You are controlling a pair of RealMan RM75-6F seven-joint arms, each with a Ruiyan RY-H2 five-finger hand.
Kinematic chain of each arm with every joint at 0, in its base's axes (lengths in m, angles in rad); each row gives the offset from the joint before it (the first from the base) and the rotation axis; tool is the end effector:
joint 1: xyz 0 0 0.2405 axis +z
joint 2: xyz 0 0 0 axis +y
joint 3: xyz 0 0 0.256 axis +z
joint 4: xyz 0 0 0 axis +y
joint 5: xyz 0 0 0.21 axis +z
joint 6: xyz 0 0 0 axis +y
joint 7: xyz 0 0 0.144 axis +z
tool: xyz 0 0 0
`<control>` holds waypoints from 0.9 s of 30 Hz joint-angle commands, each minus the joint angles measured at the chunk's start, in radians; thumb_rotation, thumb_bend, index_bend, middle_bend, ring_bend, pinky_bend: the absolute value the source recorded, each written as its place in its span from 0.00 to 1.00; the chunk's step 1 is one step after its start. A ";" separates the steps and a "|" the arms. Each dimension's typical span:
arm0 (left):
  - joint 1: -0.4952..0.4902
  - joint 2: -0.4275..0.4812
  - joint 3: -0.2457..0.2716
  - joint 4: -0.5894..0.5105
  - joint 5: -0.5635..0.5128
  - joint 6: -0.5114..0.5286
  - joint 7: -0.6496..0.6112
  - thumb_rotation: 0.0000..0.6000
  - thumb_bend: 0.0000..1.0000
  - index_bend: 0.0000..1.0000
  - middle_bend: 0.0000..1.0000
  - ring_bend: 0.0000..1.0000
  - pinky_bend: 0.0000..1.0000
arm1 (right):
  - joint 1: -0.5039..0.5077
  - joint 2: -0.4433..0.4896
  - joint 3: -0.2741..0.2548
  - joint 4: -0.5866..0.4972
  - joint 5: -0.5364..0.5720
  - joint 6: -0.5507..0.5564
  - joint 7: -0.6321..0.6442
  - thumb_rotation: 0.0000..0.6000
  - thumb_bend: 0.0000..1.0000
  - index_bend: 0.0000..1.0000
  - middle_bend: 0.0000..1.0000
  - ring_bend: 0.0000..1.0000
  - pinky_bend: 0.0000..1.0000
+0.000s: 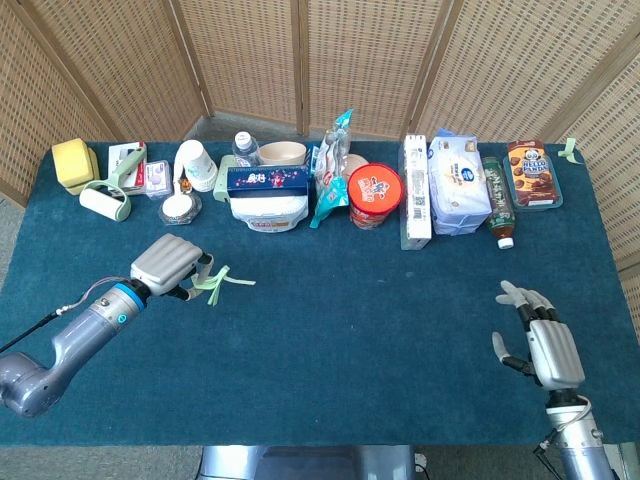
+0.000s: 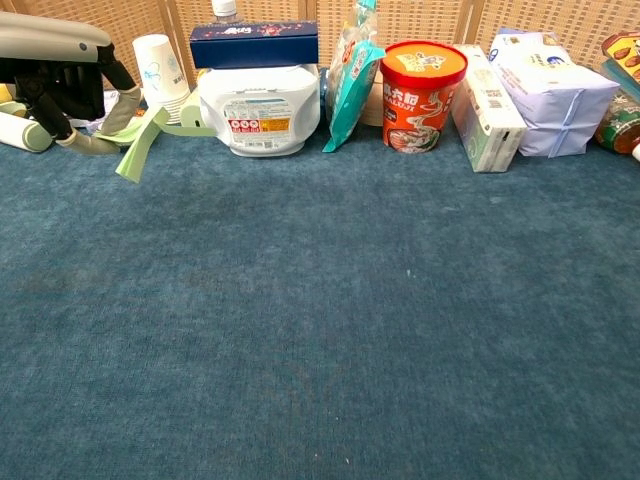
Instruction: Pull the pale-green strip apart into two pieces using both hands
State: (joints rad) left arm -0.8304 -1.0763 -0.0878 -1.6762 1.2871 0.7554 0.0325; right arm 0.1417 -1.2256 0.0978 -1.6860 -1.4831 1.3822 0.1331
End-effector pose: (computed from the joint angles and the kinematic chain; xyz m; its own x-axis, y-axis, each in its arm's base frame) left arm -0.1566 0.3524 0.0896 0.5642 0.3413 0.7518 0.7883 -0.4934 -0.3675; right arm -0.2759 -0.2044 0.1132 0.0920 -0.0676 0.9935 -0.9946 -0.0536 0.0885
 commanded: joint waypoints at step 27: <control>-0.095 0.046 -0.033 0.007 0.186 -0.092 -0.250 1.00 0.41 0.64 1.00 1.00 1.00 | 0.155 -0.116 0.062 0.084 0.027 -0.116 0.065 1.00 0.32 0.38 1.00 1.00 0.92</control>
State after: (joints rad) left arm -0.9221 -1.0319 -0.1191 -1.6689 1.4717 0.6673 -0.2132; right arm 0.2927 -1.3367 0.1570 -1.6032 -1.4600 1.2669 0.2044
